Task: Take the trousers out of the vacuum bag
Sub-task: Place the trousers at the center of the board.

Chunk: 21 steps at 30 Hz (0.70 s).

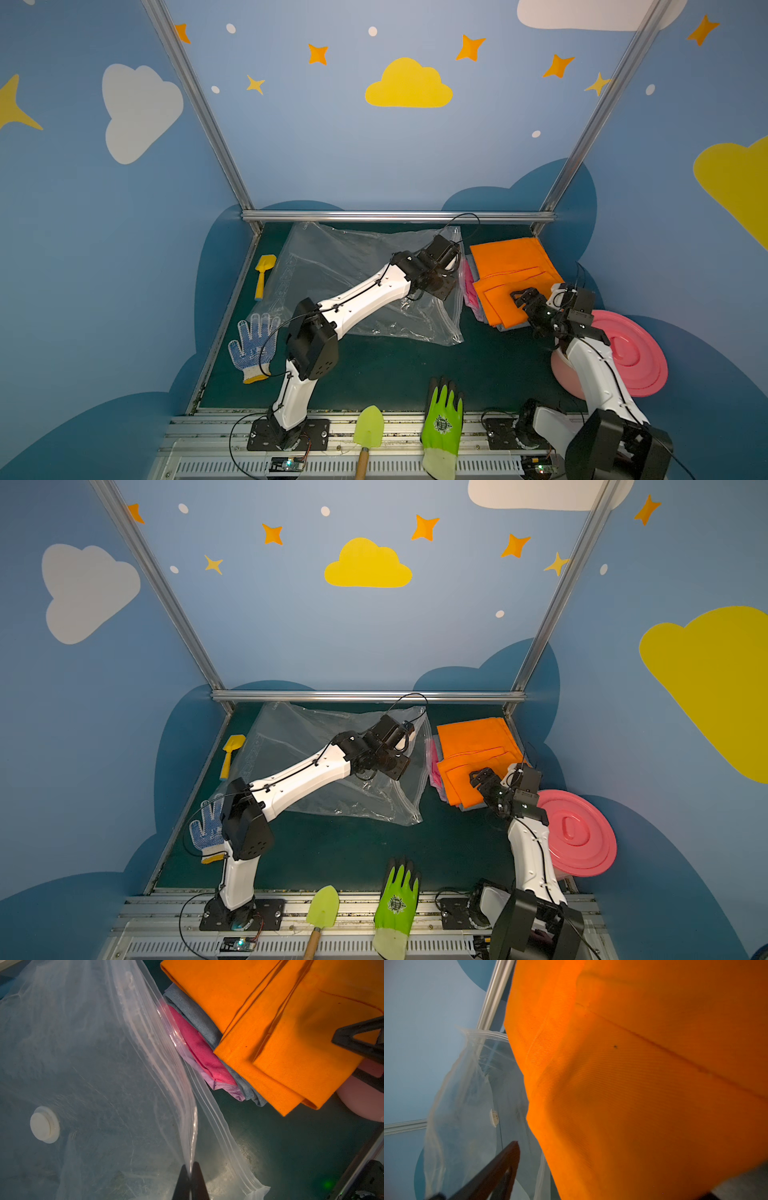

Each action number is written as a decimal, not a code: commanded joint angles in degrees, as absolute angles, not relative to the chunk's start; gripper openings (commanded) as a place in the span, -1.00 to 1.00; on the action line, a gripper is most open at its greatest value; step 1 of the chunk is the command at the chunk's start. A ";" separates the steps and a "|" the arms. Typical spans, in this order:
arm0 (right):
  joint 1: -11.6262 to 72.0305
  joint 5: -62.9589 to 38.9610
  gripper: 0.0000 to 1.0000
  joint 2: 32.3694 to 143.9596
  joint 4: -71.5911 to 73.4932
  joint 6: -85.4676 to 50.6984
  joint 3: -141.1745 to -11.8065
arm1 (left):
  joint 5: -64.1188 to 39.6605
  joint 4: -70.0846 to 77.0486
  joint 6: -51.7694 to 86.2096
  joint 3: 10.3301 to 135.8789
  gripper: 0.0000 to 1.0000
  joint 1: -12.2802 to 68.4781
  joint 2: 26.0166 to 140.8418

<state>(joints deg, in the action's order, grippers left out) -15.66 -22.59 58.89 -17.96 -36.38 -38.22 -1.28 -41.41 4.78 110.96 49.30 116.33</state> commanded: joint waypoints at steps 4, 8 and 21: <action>-15.82 -23.52 0.81 52.52 -20.60 -37.44 -41.33 | -2.67 -42.80 4.92 113.54 -0.91 49.48 118.38; -15.75 -24.55 0.81 50.99 -20.79 -37.66 -42.14 | -2.99 -43.16 5.01 114.43 -0.91 49.47 119.05; -15.78 -28.23 0.81 44.89 -19.39 -38.67 -39.96 | -2.99 -43.68 4.94 114.75 -0.91 49.51 119.29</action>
